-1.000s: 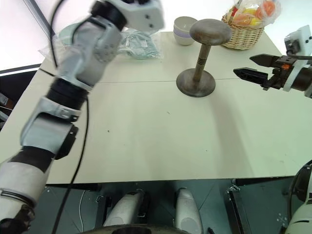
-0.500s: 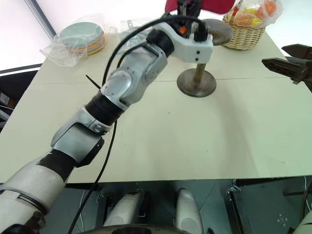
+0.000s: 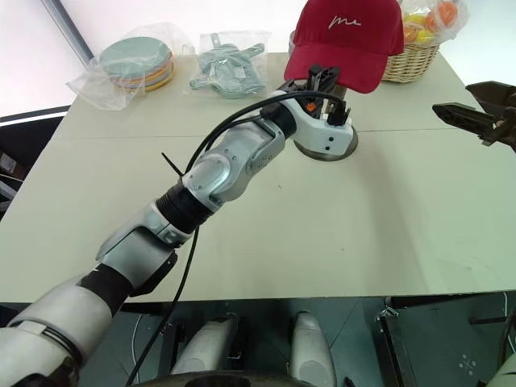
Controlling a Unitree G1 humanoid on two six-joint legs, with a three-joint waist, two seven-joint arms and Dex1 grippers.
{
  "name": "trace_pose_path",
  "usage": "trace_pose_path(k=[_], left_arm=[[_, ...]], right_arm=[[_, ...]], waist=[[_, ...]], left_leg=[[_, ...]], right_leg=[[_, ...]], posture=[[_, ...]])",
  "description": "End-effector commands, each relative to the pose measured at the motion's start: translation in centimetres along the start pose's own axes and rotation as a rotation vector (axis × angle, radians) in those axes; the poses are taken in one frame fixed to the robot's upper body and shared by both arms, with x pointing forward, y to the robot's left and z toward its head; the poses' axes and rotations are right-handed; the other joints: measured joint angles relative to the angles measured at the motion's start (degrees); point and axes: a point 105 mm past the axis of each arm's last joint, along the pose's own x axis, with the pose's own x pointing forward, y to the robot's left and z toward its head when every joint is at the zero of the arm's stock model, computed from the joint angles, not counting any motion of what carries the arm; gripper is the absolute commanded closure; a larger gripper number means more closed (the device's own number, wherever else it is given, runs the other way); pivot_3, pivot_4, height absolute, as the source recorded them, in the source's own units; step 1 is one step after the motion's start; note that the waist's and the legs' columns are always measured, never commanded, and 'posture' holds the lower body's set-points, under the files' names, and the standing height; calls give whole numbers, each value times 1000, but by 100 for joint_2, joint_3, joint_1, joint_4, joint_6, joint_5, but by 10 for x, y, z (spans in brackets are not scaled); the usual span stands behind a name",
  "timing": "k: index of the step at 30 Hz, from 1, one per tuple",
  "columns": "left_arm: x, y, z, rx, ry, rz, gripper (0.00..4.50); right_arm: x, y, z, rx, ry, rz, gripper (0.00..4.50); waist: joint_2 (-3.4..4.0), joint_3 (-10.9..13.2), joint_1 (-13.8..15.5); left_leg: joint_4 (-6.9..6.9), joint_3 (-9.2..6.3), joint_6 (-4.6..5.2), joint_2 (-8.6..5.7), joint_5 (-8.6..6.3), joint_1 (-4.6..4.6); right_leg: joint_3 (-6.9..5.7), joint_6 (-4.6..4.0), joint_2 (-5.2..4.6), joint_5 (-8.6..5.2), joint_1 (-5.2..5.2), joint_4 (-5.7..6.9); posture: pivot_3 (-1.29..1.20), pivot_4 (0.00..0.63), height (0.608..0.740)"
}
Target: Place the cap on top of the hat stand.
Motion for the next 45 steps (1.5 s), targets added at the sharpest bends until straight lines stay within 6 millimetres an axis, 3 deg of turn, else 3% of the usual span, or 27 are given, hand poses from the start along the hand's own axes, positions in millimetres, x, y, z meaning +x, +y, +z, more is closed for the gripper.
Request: trace_pose_path(k=[1, 9, 18, 22, 27, 28, 35, 39, 42, 45], left_arm=[[-4, 4, 22, -34, -59, -6, 4462], [-7, -9, 37, -89, -97, -61, 4462], [-9, -18, 40, -133, -99, -106, 4462], [-9, -18, 39, -141, -96, -109, 3116], [-9, -17, 39, -153, -94, -110, 499], [-9, -17, 39, -155, -95, -111, 149], [-13, -22, 46, -233, -136, -185, 27], [-24, -26, 53, -490, -187, -368, 27], [-33, -14, 52, -723, -216, -507, 27], [-33, 12, 45, -886, -241, -514, 27]], right_arm=[[-6, 1, 16, -34, -51, -7, 0], [-5, 2, 17, -34, -49, -7, 0], [-6, 6, 16, -30, -41, -12, 0], [-7, 5, 14, -28, -40, -18, 0], [-7, 4, 13, -30, -42, -23, 0], [-7, 3, 14, -30, -42, -23, 0], [-5, 4, 15, -36, -43, -20, 0], [-4, 4, 14, -39, -37, -18, 0], [-5, 3, 14, -40, -37, -19, 0], [-4, 3, 14, -40, -39, -20, 0]], waist=[[0, 0, 3], [2, -1, 7], [4, -2, 14], [4, -2, 5], [6, -3, 3], [6, -3, 5], [6, -4, 3], [8, -4, 0], [8, -4, -4], [8, -4, -6]], left_leg=[[1, 0, 0, 0, 0, 1], [3, 0, 0, 0, 0, 1], [5, 0, 0, -1, 0, 1], [5, 0, 0, -1, 0, 1], [5, 0, 0, 0, 0, 2], [5, 0, 0, 0, 0, 2], [5, 0, 0, 0, 0, 2], [5, 0, 0, 0, 0, 2], [5, 0, 0, 0, 0, 2], [6, 0, 0, 2, 0, 3]], right_leg=[[0, 0, 0, 0, 1, 0], [0, 0, -1, 0, 3, 1], [-1, 0, -2, 0, 4, 1], [0, 0, -2, 0, 4, 1], [0, 0, -1, 0, 4, 1], [0, 0, -1, 0, 4, 1], [0, 0, -2, 0, 3, 2], [0, 0, -2, 0, 4, 2], [-1, 0, -1, 0, 3, 1], [-1, 0, 0, 0, 4, 2]], posture=[[0, 150, 740], [0, 150, 740], [0, 150, 740], [0, 150, 740], [0, 150, 740], [0, 150, 740], [0, 150, 740], [0, 150, 740], [0, 150, 740], [0, 150, 740]])
